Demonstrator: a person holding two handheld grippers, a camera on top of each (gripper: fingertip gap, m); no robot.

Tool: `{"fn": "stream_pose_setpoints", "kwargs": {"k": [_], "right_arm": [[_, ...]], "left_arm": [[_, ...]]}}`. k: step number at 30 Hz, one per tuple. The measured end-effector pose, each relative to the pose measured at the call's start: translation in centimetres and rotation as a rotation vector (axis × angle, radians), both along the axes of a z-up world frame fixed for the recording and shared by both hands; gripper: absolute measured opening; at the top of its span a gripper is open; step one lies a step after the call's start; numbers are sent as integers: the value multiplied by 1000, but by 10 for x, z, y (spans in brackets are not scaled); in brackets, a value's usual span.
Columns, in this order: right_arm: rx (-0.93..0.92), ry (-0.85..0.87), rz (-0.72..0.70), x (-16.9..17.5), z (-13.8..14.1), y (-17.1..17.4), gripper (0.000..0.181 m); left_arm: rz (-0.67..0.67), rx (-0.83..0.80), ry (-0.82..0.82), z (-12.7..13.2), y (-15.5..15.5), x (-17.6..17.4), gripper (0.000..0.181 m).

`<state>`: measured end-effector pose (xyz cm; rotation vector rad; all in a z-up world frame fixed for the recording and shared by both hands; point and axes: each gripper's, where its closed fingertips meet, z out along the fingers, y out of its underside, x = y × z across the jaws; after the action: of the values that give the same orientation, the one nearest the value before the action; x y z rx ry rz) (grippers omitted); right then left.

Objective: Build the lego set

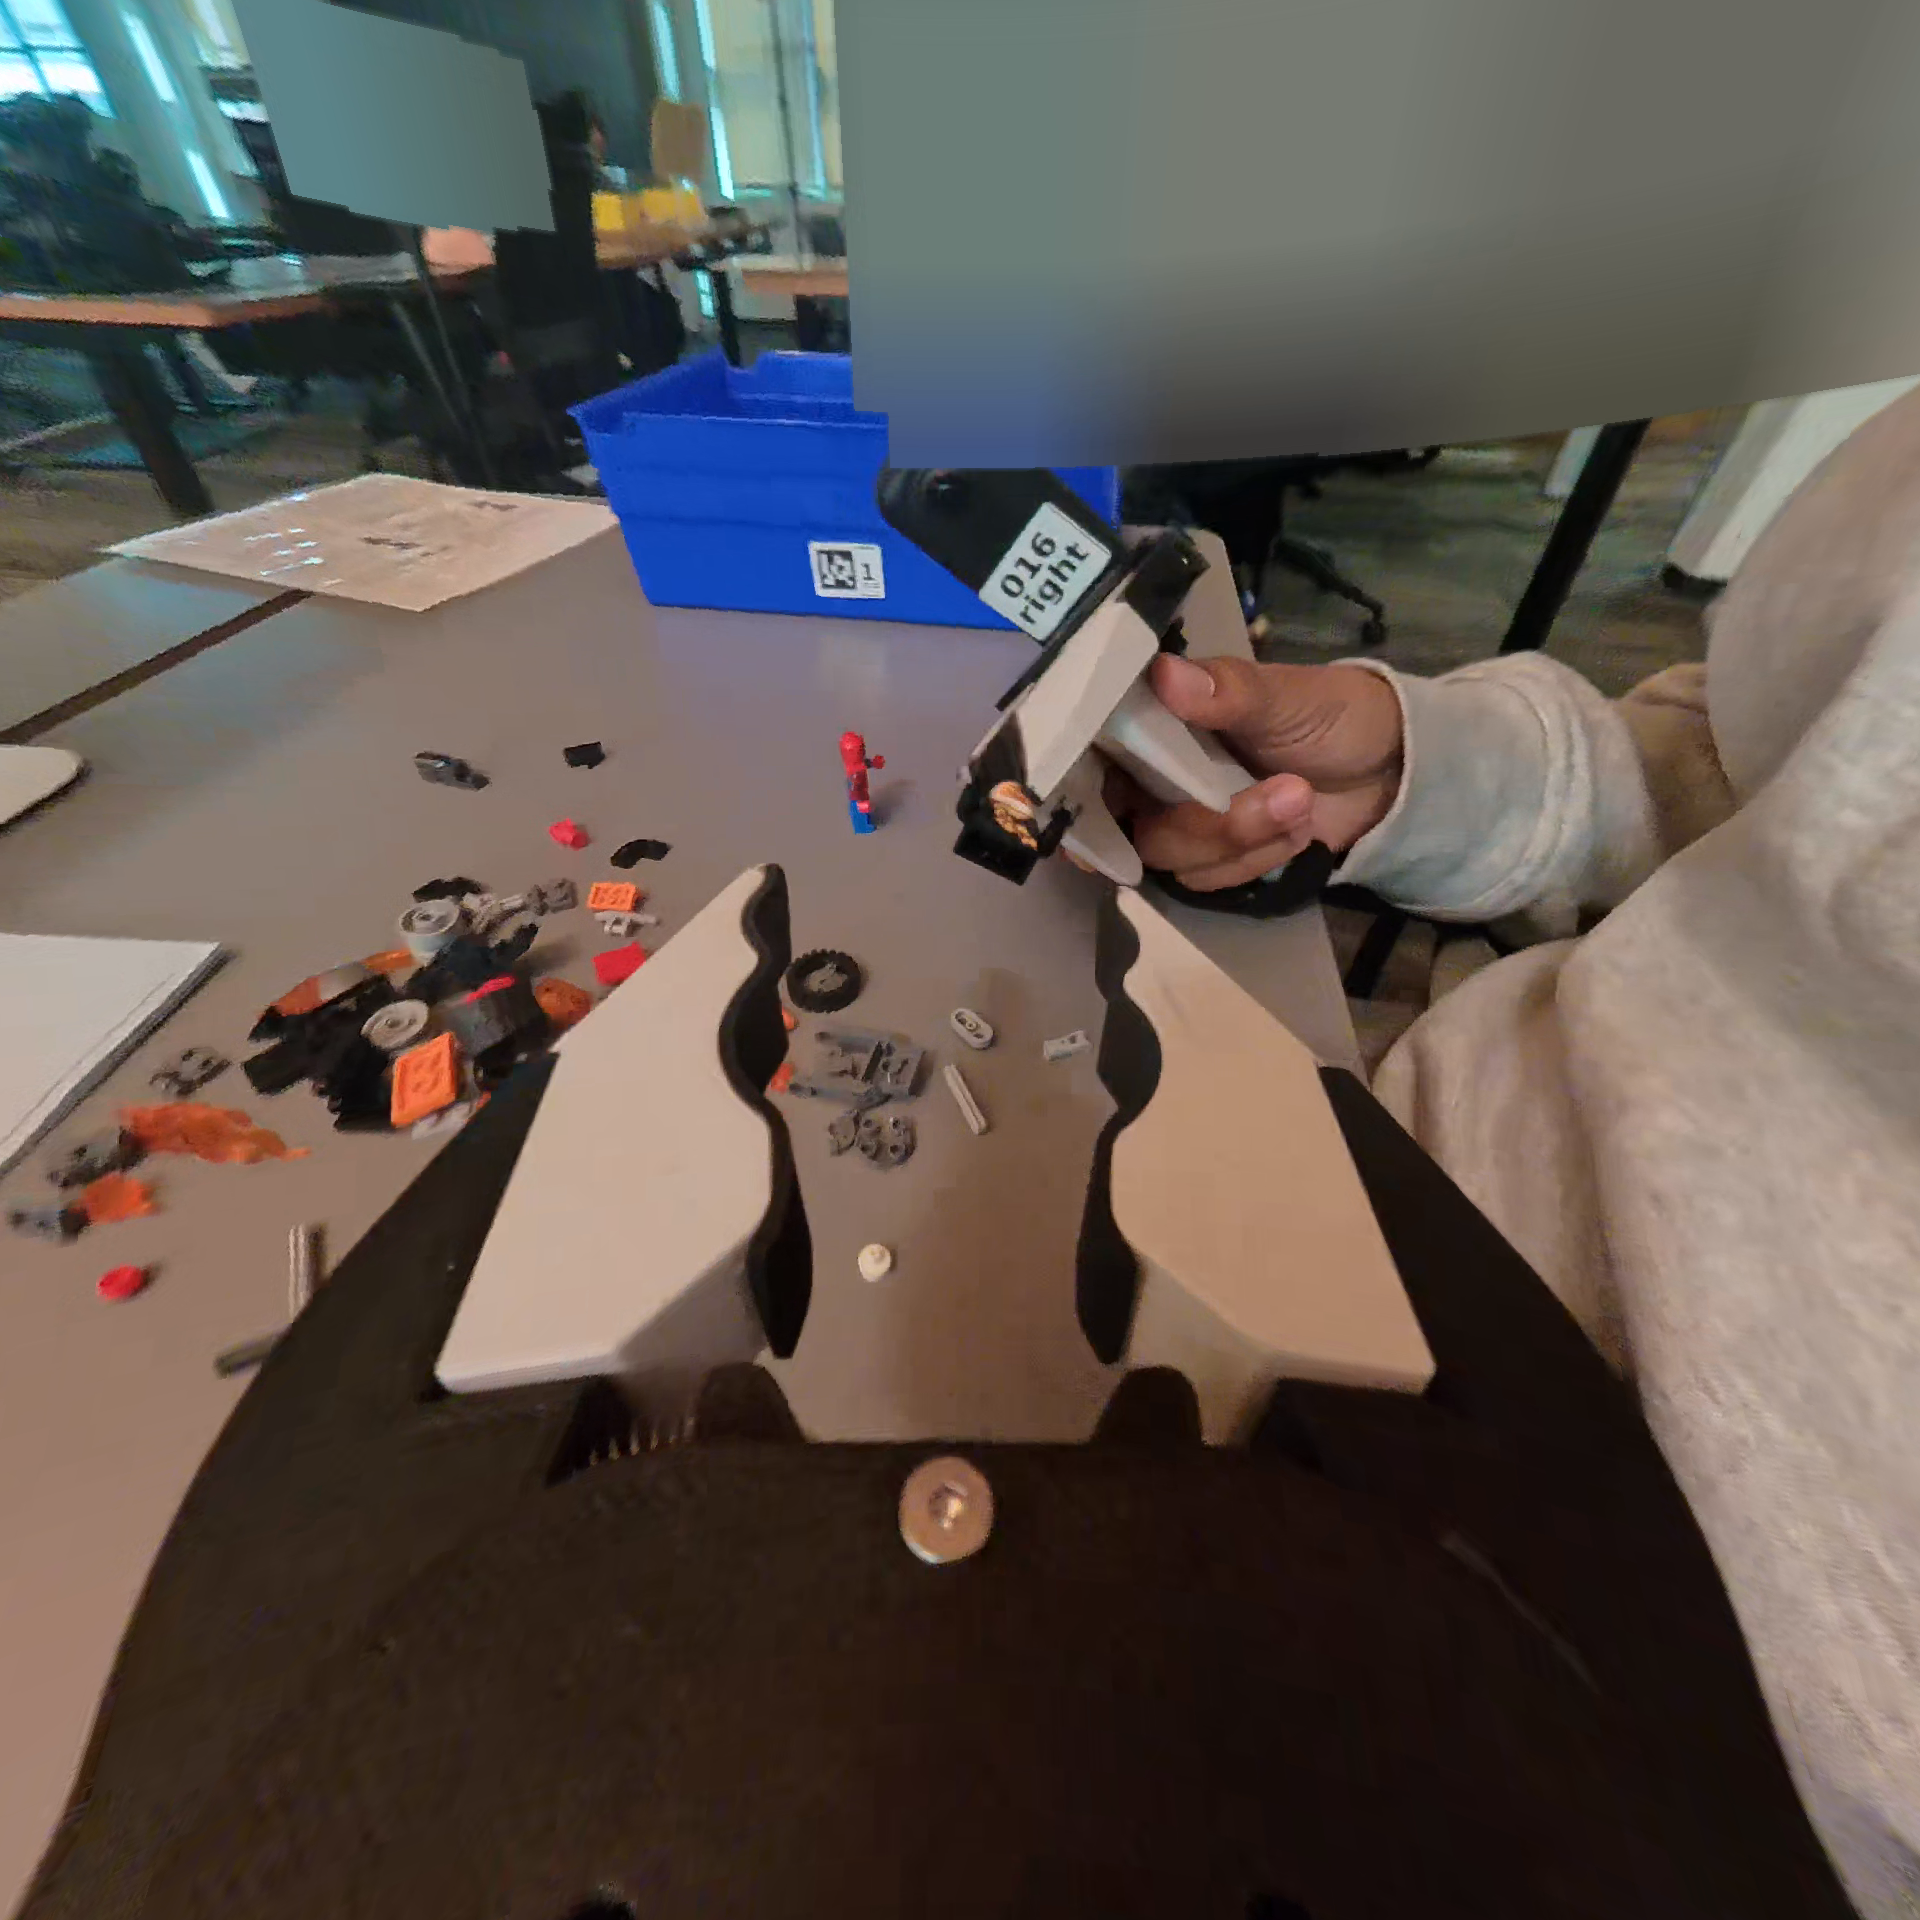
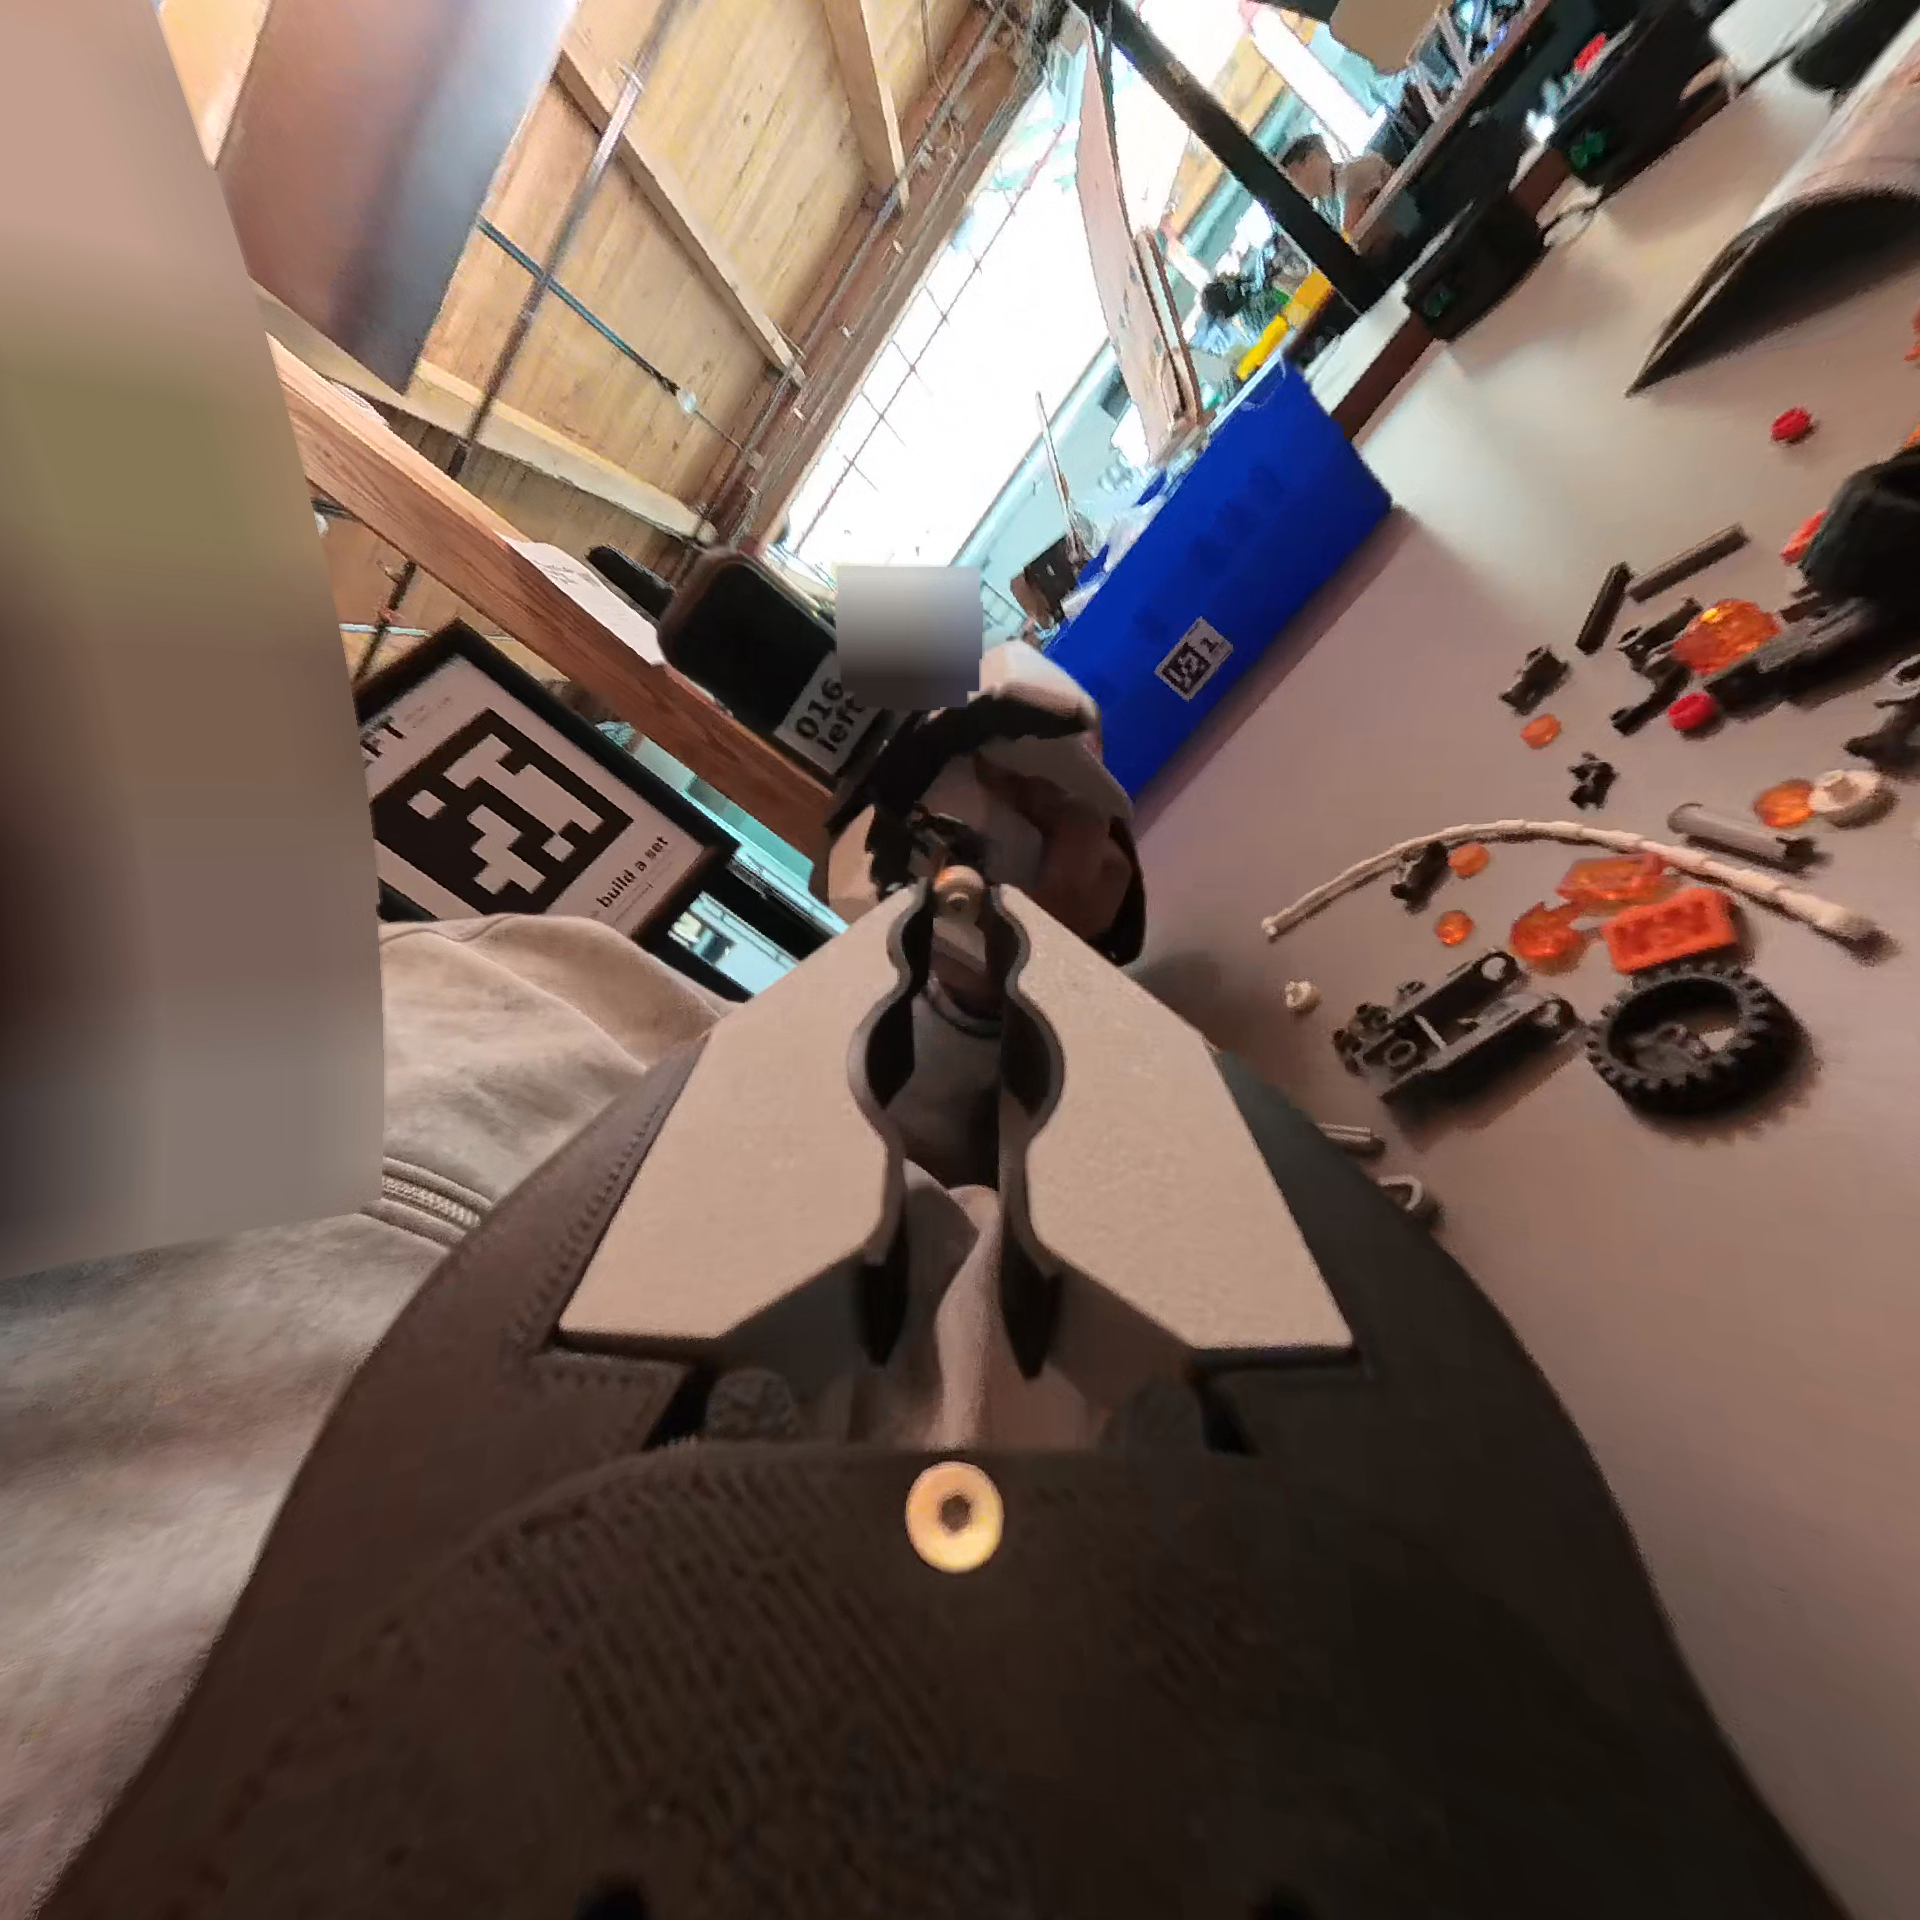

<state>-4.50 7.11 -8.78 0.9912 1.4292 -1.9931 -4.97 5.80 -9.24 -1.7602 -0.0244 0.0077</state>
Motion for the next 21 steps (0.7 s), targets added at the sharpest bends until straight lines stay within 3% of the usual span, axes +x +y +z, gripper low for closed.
{"fn": "stream_pose_setpoints", "kwargs": {"k": [3,6,18,21], "right_arm": [[-26,-1,-3,-3,2,6,8],[-26,-25,-4,-2,-1,10,8],[-9,-79,49,-1,-9,4,8],[-7,-80,50,-1,-10,4,7]], "left_arm": [[-101,-48,66,-3,14,7,41],[-115,-52,66,-9,21,6,21],[-105,-24,24,-7,15,8,24],[-112,-28,40,-8,16,11,17]]}}
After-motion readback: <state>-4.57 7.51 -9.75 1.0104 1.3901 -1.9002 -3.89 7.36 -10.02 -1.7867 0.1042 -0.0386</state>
